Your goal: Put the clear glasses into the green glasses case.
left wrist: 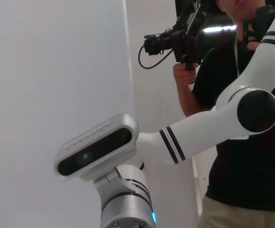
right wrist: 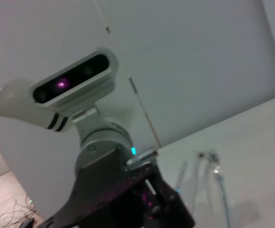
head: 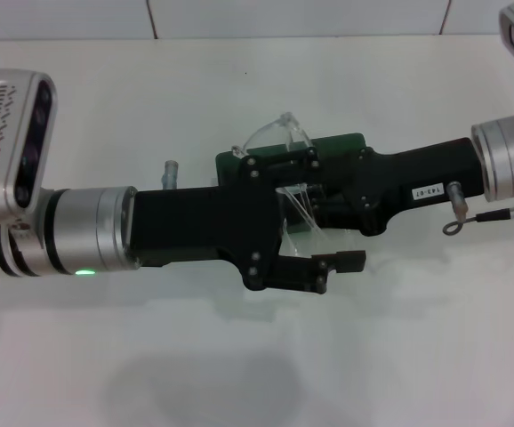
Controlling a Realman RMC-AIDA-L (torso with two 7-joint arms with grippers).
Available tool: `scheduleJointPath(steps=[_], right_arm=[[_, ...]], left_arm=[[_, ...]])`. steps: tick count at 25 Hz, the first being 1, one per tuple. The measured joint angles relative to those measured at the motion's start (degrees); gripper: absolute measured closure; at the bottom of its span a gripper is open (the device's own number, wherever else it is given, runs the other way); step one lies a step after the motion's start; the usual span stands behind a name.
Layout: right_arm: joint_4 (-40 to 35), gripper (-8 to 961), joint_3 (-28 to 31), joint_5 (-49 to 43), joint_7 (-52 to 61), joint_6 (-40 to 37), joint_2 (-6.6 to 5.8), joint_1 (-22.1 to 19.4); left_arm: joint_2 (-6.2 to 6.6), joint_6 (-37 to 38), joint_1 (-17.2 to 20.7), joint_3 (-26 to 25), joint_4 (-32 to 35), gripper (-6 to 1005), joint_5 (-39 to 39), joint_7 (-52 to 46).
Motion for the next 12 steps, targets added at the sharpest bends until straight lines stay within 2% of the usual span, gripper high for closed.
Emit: scheduleJointPath(steps=[4,12], right_arm=[[0.00,829,0.02,-0.95,0.17,-1.01,-0.10,0.30],[0.00,829,0.98,-1.15,0.28,-0.61,-1.18,0.02]], left_arm=[[0.00,-0.24,-0.02,0.00,-0.06,183,-0.02,0.06],[0.00,-0.04,-0.03,0.00,-0.01,183,-0.20,0.08]])
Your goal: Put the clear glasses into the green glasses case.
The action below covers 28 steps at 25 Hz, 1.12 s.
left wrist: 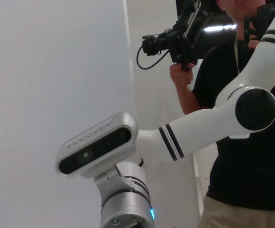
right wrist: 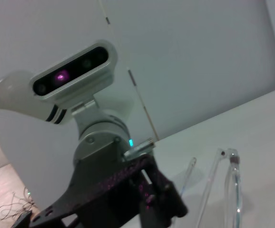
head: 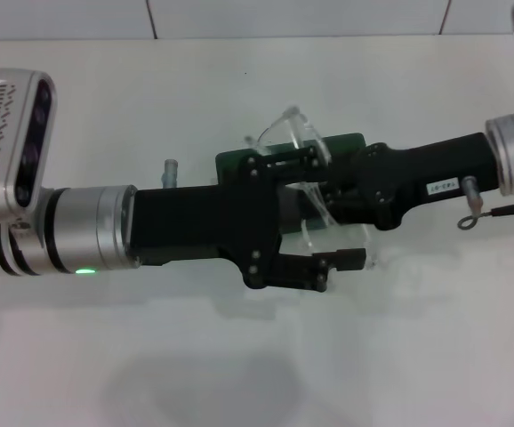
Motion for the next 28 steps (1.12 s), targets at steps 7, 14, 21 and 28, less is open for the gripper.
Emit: scheduleJointPath(steps=[7,14,21,28], right_arm=[[0.16,830,3.54,-0.02,0.00,0.00,-0.14,-0.67],[0.09,829,2.17,-0.23,0.00,-1.54,0.27,0.03],[-0.76,831,2.17,-0.77,-0.33,-1.83,0.06,0.00],[-10.37,832,2.30,-4.84,-0.67,4.48,0.08,-2.68]], left_arm=[[0.02,0.03,0.00,0.00,-0.04,183,-0.03,0.00],[0.09,-0.09,0.00,0.00,-0.06,183,-0.03,0.00],[0.13,0.07,0.15,0.00,-0.13,183,-0.11,0.00],[1.10,4.25,4.01,0.00,-0.15,183,-7.36,0.13]])
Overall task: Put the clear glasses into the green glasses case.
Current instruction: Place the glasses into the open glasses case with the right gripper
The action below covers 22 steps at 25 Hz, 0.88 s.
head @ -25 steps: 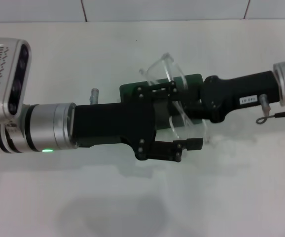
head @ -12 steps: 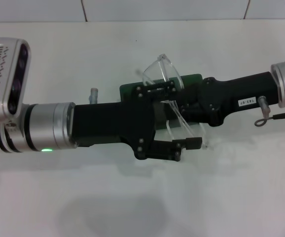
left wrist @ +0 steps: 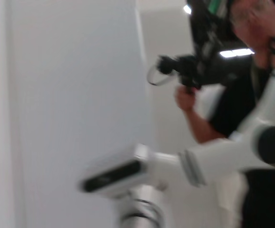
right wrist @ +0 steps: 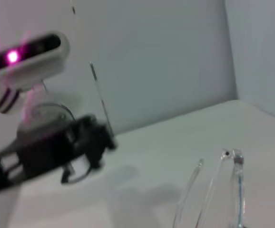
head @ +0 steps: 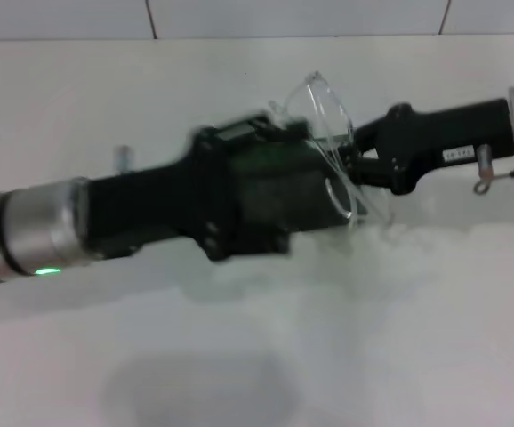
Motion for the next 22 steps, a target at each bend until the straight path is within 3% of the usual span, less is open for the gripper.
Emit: scheduleJointPath(steps=[3,10,16,22], right_arm=[[-10.10,830,-1.18,-5.94,1.71,0.04,1.22,-0.60],[-25.95,825,-17.85,-20.98,12.54,6.03,1.57,0.56],[-30.86,821,-32.38,-35.26,21.64,14.41,1.82,2.55],[-31.11,816,-41.44,-42.19,24.64,20.21,1.94,2.63]], left_arm=[[0.52,-0.35,4.09,-0.01,-0.03,183,-8.28,-0.62],[1.81,-6.14,12.14,-0.01,-0.16,183,-27.67,-8.36],[1.60,-18.08,12.60,0.00,-0.16,183,-32.41,-12.39],[0.67,-25.32,11.41,0.00,-0.16,183,-32.14,-12.79]])
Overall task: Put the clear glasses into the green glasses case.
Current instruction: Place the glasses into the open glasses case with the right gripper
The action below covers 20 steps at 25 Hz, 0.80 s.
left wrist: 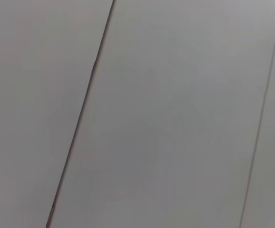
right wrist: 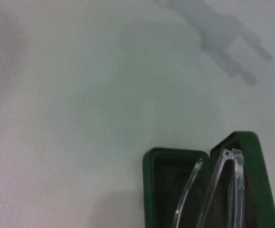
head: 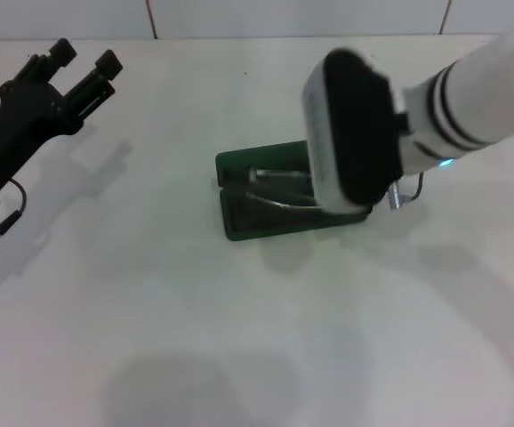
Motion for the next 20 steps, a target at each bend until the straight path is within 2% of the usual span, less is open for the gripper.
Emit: scheduleJointPath(steps=[3,4,8,16,20], right_arm=[[0.07,814,-3.01,-3.24,1.62,2.16,0.01,-0.23],[0.46,813,-6.12,-7.00,4.00,4.72,0.03,-0.39],[0.68,811,-9.86,-9.76,4.77,8.97,0.04,-1.28],[2.05,805,-15.66,-13.81,4.37,17.78,0.04,-3.47],[3.22,802,-16.88,-14.44,4.37,19.72,0.04,-3.62]], left_arm=[[-0.24,-1.66,-0.37,0.00,0.08,183,0.03,0.05],[-0.24,-1.66,-0.37,0.00,0.08,183,0.03,0.05],[-0.51,-2.44,-0.64,0.00,0.04,183,0.02,0.02],[-0.75,-3.81,-0.98,0.00,0.10,183,0.03,0.23],[-0.83,-3.97,-1.30,0.00,0.20,183,0.03,0.26]])
